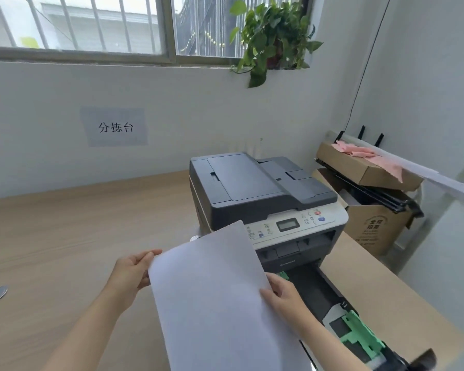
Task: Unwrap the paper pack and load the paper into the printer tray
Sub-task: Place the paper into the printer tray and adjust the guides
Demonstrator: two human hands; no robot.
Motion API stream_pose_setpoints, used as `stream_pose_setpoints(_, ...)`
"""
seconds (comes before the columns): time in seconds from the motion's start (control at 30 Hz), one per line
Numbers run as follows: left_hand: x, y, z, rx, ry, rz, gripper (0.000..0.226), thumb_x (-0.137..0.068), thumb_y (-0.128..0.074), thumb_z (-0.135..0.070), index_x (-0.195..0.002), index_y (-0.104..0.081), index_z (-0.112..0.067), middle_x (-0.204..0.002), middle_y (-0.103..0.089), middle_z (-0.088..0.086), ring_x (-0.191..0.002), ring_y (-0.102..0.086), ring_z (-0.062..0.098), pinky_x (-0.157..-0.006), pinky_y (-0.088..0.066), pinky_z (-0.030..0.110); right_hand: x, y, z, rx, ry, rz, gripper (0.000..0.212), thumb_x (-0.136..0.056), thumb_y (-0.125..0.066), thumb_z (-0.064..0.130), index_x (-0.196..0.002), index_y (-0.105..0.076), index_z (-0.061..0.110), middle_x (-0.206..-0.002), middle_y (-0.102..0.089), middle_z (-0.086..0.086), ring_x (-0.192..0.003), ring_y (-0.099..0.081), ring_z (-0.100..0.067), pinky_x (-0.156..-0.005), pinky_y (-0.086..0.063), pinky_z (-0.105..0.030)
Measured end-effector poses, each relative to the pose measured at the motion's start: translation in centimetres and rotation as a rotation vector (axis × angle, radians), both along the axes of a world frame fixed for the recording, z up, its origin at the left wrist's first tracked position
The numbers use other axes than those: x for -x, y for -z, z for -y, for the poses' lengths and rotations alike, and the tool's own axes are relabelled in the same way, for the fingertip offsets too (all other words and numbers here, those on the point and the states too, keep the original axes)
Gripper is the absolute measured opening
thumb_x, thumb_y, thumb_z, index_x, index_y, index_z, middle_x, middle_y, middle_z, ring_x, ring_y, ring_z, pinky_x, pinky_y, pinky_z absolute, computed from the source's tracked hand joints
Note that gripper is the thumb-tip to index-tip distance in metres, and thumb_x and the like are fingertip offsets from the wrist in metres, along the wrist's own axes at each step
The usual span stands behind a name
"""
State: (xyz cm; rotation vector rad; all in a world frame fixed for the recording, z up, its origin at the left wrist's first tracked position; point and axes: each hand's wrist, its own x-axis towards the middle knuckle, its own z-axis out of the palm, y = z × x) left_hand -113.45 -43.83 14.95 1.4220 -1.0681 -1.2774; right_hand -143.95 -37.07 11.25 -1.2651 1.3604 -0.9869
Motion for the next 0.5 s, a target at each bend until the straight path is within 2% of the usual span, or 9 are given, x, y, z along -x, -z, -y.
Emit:
stream_pose_setpoints(0.1, 2.2, 3.0, 0.4, -0.197, 0.110, -0.099, 0.021, -0.096, -0.043, -0.006, -0.094, -0.063, -0.004, -0.068, -0.074, 0.004, -0.051, -0.069, 0.008, -0.043, -0.053, 0.014, 2.4, 1.5, -1.3, -0.117, 0.063, -0.016, 0.026, -0.087, -0.054, 0.005, -0.102, -0.070, 0.020, -0.103, -0.075, -0.004, -0.096, -0.070, -0.023, -0.087, -0.054, -0.038)
stream_pose_setpoints(0.2, 5.1, 5.8, 0.4, -0.323, 0.155, -0.179, 0.022, -0.094, -0.048, -0.006, -0.088, -0.064, 0.008, -0.058, -0.074, 0.005, -0.050, -0.070, 0.011, -0.042, -0.054, 0.016, 5.6, 2.9, -2.8, -0.237, 0.104, 0.038, 0.030, -0.075, -0.061, 0.010, -0.103, -0.070, 0.011, -0.102, -0.075, -0.013, -0.093, -0.071, -0.027, -0.084, -0.055, -0.035)
stream_pose_setpoints(0.27, 7.5, 7.2, 0.0, -0.396, 0.139, -0.225, 0.022, -0.092, -0.050, -0.004, -0.079, -0.062, 0.009, -0.053, -0.072, 0.008, -0.047, -0.069, 0.016, -0.040, -0.055, 0.019, 8.1, 4.0, -3.5, -0.327, 0.106, 0.035, 0.025, -0.082, -0.060, 0.002, -0.104, -0.070, 0.007, -0.103, -0.074, -0.015, -0.092, -0.070, -0.028, -0.085, -0.056, -0.035)
stream_pose_setpoints(0.33, 10.2, 8.5, -0.4, -0.454, 0.114, -0.262, 0.021, -0.092, -0.048, -0.002, -0.079, -0.060, 0.010, -0.050, -0.071, 0.009, -0.048, -0.068, 0.021, -0.040, -0.056, 0.022, 10.7, 5.1, -3.8, -0.409, 0.141, 0.041, 0.024, -0.087, -0.054, -0.007, -0.105, -0.069, 0.002, -0.105, -0.072, -0.018, -0.096, -0.068, -0.030, -0.095, -0.051, -0.040)
stream_pose_setpoints(0.37, 11.4, 9.1, -0.5, -0.471, 0.104, -0.285, 0.019, -0.093, -0.047, -0.001, -0.084, -0.059, 0.012, -0.052, -0.071, 0.011, -0.049, -0.068, 0.023, -0.046, -0.058, 0.024, 11.9, 5.8, -3.8, -0.430, 0.155, 0.041, 0.025, -0.087, -0.054, -0.009, -0.106, -0.067, -0.001, -0.107, -0.071, -0.019, -0.097, -0.067, -0.030, -0.097, -0.050, -0.040)
stream_pose_setpoints(0.4, 12.7, 9.5, -0.5, -0.489, 0.089, -0.308, 0.018, -0.093, -0.046, 0.000, -0.092, -0.058, 0.014, -0.059, -0.070, 0.014, -0.055, -0.067, 0.027, -0.060, -0.060, 0.029, 13.0, 6.2, -3.7, -0.442, 0.157, 0.036, 0.026, -0.087, -0.053, -0.011, -0.108, -0.066, -0.002, -0.108, -0.070, -0.019, -0.098, -0.066, -0.029, -0.096, -0.049, -0.037)
stream_pose_setpoints(0.47, 15.2, 10.1, -0.2, -0.520, 0.055, -0.332, 0.021, -0.092, -0.046, 0.004, -0.106, -0.054, 0.016, -0.082, -0.066, 0.017, -0.074, -0.061, 0.033, -0.088, -0.048, 0.039, 15.2, 7.2, -3.2, -0.464, 0.137, 0.032, 0.027, -0.087, -0.053, -0.012, -0.108, -0.066, -0.003, -0.108, -0.070, -0.019, -0.098, -0.066, -0.028, -0.095, -0.049, -0.034)
stream_pose_setpoints(0.5, 16.3, 10.5, -0.2, -0.540, 0.040, -0.339, 0.021, -0.092, -0.046, 0.005, -0.107, -0.054, 0.017, -0.091, -0.063, 0.018, -0.083, -0.058, 0.035, -0.095, -0.043, 0.042, 16.4, 7.8, -2.8, -0.477, 0.144, 0.038, 0.025, -0.086, -0.053, -0.012, -0.106, -0.067, -0.004, -0.106, -0.070, -0.020, -0.097, -0.066, -0.029, -0.096, -0.048, -0.035)
